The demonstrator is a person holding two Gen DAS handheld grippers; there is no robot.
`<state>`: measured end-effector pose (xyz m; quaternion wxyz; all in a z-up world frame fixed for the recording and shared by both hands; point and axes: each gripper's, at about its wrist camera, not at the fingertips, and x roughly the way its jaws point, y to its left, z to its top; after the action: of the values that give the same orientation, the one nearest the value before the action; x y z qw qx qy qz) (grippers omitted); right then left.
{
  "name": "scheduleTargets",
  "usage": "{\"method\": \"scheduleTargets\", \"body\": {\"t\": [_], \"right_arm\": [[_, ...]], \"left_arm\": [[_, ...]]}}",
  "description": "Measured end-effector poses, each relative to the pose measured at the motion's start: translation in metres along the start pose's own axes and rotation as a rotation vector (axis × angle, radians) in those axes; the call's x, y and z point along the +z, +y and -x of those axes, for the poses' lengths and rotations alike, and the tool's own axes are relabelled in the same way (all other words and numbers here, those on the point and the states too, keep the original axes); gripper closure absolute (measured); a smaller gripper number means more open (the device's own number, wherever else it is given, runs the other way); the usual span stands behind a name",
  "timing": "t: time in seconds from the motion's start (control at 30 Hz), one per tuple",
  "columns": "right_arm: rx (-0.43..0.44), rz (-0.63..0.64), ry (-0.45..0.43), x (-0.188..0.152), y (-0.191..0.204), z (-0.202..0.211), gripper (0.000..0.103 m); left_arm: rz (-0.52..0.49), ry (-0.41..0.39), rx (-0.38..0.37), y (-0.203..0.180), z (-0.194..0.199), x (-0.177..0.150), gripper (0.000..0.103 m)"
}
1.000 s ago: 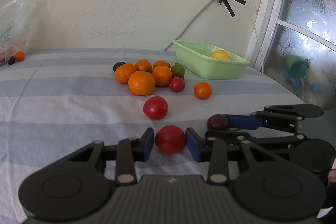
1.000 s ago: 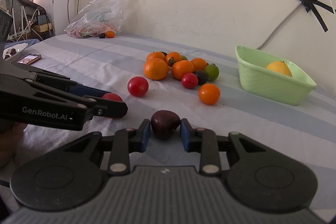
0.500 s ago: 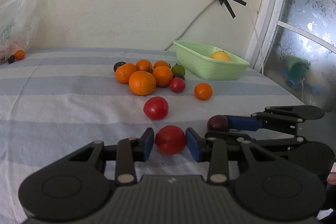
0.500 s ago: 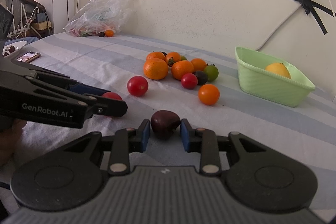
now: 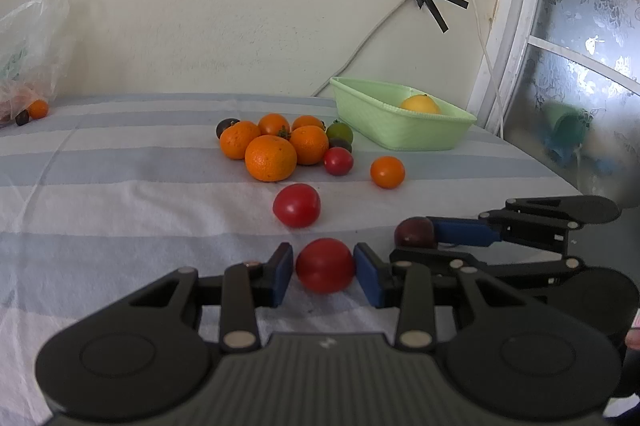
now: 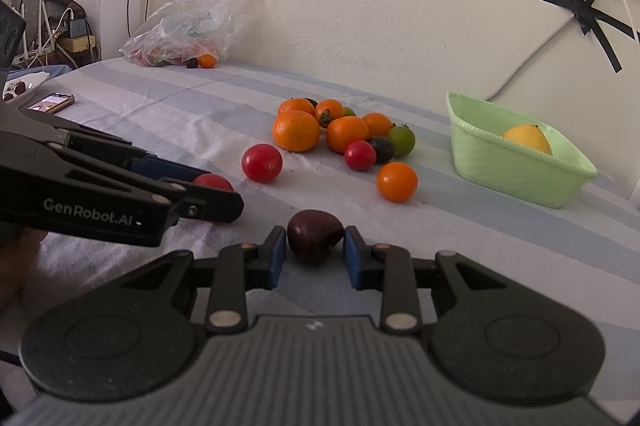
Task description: Organize fruits
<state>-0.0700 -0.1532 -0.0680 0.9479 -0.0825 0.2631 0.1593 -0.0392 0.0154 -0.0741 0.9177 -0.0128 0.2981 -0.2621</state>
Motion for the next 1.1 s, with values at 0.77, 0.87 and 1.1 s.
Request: {"method": "scheduleTargets", "body": {"t": [0.77,0.87,1.1], "right_arm": [[0.005,-0.011,-0.005,-0.0003,-0.0009,0.0,0.07],[0.002,-0.023,-0.015,-0.0003,-0.0024,0.0019,0.07],[0.007,-0.006,-0.003,-0.0004,-0.0005,-0.0003,0.069]], "left_arm": [[0.026,-0.003,-0.011,0.0051,0.0005,0.0004,0.071],[0.044,-0.002,-0.022,0.0081,0.0007,0.0008,0.071],[0.015,-0.014,0.003,0.0016,0.0059,-0.0011,0.07]]}}
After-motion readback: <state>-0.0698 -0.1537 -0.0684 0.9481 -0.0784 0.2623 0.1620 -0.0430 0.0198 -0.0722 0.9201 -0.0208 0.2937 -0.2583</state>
